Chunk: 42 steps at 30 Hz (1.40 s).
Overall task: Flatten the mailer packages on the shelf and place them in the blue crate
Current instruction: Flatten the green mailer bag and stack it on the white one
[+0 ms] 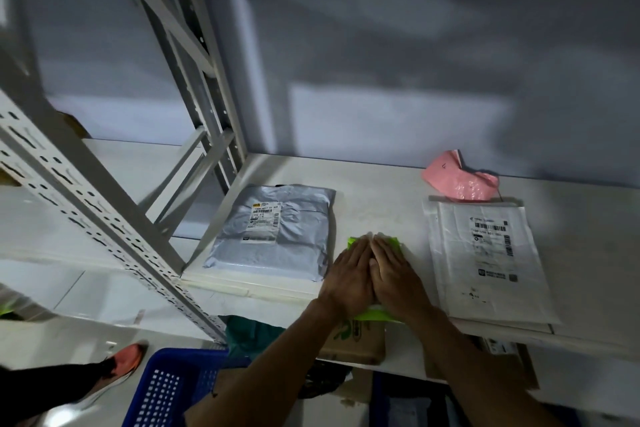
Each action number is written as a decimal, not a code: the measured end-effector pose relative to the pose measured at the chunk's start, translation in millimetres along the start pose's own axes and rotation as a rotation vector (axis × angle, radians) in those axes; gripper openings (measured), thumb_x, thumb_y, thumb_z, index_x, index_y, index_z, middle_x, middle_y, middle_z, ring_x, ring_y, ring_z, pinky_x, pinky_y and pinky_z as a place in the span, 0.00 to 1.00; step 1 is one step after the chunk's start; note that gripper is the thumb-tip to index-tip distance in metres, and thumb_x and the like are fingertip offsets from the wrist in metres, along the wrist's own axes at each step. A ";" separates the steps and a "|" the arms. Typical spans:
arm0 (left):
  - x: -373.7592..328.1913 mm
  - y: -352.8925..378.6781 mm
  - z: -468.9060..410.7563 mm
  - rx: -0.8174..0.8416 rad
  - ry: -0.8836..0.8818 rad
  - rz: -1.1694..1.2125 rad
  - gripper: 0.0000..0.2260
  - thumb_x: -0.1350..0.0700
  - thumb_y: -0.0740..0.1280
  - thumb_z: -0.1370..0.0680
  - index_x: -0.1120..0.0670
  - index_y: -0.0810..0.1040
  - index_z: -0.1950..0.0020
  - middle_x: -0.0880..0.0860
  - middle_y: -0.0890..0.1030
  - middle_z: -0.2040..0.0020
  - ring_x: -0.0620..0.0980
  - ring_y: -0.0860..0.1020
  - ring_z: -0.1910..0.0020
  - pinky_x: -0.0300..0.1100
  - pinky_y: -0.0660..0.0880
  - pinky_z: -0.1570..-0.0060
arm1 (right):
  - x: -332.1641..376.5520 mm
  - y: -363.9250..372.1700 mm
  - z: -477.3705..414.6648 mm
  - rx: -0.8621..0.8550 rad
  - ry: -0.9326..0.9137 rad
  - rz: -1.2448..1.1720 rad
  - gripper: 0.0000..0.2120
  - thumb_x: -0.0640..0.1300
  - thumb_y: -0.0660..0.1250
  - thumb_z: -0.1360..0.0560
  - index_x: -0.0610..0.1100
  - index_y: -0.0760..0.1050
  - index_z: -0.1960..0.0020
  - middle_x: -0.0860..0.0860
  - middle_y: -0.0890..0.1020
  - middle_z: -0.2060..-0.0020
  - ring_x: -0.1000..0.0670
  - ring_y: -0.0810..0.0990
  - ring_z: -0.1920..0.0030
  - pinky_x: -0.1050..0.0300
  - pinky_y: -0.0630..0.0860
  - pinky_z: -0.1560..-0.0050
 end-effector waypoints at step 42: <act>-5.8 11.3 29.5 0.051 -0.318 -0.200 0.26 0.47 0.56 0.17 0.60 0.64 0.22 0.61 0.65 0.22 0.59 0.63 0.22 0.60 0.66 0.27 | 0.2 18.5 27.7 0.108 -0.081 0.066 0.21 0.42 0.47 0.13 0.33 0.75 0.36 0.31 0.70 0.29 0.31 0.65 0.25 0.34 0.69 0.31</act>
Point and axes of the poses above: each hand's wrist, its own z-axis away from the middle knuckle, its own y-axis out of the palm, x = y × z, the point moved 6 cm from there along -z, towards the middle knuckle
